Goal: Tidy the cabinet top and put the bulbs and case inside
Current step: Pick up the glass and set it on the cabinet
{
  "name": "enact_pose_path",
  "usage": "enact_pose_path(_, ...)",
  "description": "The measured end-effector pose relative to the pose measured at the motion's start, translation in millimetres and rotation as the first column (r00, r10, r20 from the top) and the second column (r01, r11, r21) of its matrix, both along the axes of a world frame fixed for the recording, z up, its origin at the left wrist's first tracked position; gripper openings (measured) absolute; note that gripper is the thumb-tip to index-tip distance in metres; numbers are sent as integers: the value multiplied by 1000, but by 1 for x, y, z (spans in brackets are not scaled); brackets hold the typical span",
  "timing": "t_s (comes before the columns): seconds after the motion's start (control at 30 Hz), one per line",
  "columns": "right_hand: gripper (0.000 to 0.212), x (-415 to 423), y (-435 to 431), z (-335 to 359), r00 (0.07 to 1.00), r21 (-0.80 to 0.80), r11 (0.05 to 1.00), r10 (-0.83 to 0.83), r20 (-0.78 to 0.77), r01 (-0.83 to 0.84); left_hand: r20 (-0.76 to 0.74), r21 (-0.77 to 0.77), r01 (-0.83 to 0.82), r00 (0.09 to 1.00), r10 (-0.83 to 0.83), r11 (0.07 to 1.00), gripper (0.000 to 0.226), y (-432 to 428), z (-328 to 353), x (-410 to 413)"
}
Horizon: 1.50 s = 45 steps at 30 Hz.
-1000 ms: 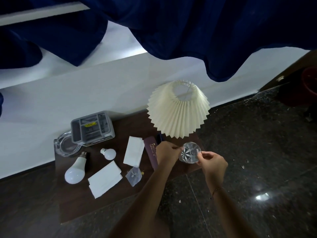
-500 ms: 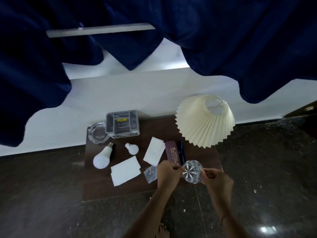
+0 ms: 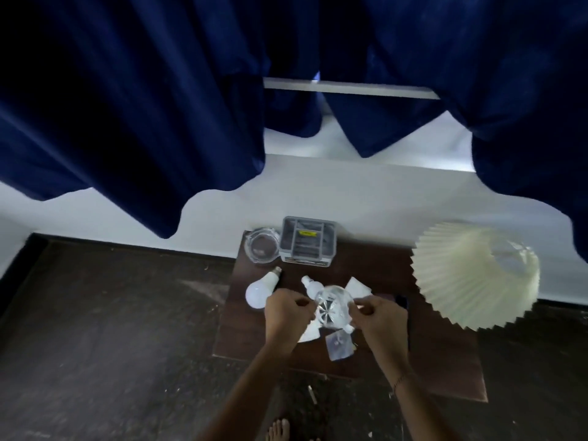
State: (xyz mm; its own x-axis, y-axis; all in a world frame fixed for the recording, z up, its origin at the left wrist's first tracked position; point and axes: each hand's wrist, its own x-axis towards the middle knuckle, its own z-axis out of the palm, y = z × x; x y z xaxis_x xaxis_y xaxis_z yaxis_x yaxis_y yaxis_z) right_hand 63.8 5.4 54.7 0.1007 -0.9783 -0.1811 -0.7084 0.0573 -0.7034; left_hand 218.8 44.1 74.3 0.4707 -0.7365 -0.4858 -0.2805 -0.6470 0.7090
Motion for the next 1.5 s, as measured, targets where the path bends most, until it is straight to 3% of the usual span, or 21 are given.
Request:
enact_pose_path(0.13, 10, 54, -27, 3, 992, 26, 995, 99, 84, -101, 125, -50, -97, 987, 102, 994, 13, -9, 10, 47)
enact_pose_path(0.4, 11, 136, -68, -1, 969, 38, 987, 144, 201, -155, 103, -98, -211, 970, 221, 973, 23, -34, 8, 117)
enact_pose_path(0.77, 20, 182, -96, -22, 982, 49, 981, 189, 31, -190, 190, -56, -178, 964, 186, 982, 16, -66, -19, 152)
enact_pose_path(1.07, 18, 198, -109, -35, 986, 85, 982, 163, 46, -167, 253, -33, -129, 958, 133, 991, 18, -86, -45, 160)
enact_pose_path(1.23, 21, 201, -114, -41, 975, 172, 964, 215, -53, -203, 190, 9, -176, 967, 171, 984, 18, -88, -55, 163)
enact_pose_path(1.5, 20, 204, -120, -47, 982, 205, 964, 182, -53, -168, 167, 17, -173, 972, 168, 985, 21, -96, -65, 167)
